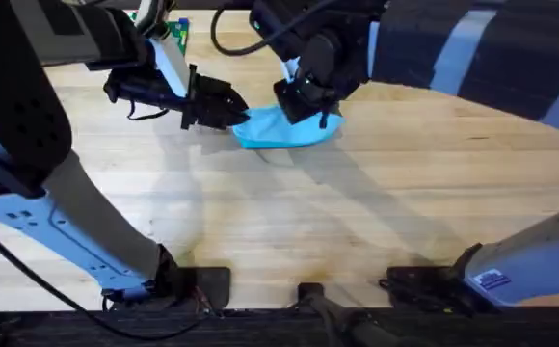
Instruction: Unzip the bag, pick up the pens from the table one at a time and place them inside, then zip the bag closed.
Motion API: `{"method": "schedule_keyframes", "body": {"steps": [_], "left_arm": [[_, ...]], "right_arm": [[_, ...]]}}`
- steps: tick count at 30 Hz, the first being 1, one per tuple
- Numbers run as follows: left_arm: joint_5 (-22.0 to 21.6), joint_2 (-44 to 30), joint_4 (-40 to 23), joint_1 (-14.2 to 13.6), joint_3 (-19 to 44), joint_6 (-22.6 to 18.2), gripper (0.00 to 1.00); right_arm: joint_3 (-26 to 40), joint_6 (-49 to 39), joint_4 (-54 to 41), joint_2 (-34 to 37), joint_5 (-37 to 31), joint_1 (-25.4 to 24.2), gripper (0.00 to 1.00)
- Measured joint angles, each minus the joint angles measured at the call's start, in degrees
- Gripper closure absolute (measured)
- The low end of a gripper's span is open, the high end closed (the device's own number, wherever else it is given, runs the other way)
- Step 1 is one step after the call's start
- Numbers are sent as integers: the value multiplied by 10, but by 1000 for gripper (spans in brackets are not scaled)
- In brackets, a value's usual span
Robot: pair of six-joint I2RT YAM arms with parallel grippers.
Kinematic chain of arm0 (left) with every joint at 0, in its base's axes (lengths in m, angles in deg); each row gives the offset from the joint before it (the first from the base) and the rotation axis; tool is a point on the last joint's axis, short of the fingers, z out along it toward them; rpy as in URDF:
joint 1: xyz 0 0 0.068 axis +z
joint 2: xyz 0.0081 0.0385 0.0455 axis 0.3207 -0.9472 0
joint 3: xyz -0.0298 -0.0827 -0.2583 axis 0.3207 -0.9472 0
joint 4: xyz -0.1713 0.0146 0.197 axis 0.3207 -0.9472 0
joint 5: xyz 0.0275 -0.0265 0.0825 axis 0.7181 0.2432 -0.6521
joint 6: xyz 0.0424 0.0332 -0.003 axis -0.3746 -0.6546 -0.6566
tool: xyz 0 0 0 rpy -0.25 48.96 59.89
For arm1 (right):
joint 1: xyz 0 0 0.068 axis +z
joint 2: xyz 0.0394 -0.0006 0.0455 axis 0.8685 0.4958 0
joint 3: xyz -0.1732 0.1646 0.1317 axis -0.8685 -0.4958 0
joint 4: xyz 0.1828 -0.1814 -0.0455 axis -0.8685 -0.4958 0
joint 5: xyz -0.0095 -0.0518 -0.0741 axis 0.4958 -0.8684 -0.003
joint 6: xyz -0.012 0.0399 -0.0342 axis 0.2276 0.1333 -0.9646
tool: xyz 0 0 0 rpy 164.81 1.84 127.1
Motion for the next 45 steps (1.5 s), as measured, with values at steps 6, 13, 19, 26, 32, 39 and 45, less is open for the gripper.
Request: {"method": "schedule_keyframes", "body": {"steps": [6,13,19,26,32,39,45], "left_arm": [[-1,0,-1,1,0,0,958],[1,0,-1,0,0,0,958],[1,0,0,0,0,0,958],[1,0,0,0,0,0,958],[3,0,0,-3,0,0,958],[7,0,0,-5,0,0,958],[4,0,0,-6,0,0,958]], "right_arm": [[0,-6,-33,-9,1,-38,971],[0,-9,-58,-14,11,-73,971],[0,-9,-75,-14,31,-120,971],[0,-9,-81,-14,99,-172,971],[0,-9,-86,-14,137,-204,971],[0,-10,-103,-13,160,-227,970],[0,-12,-110,-7,153,-248,971]]}}
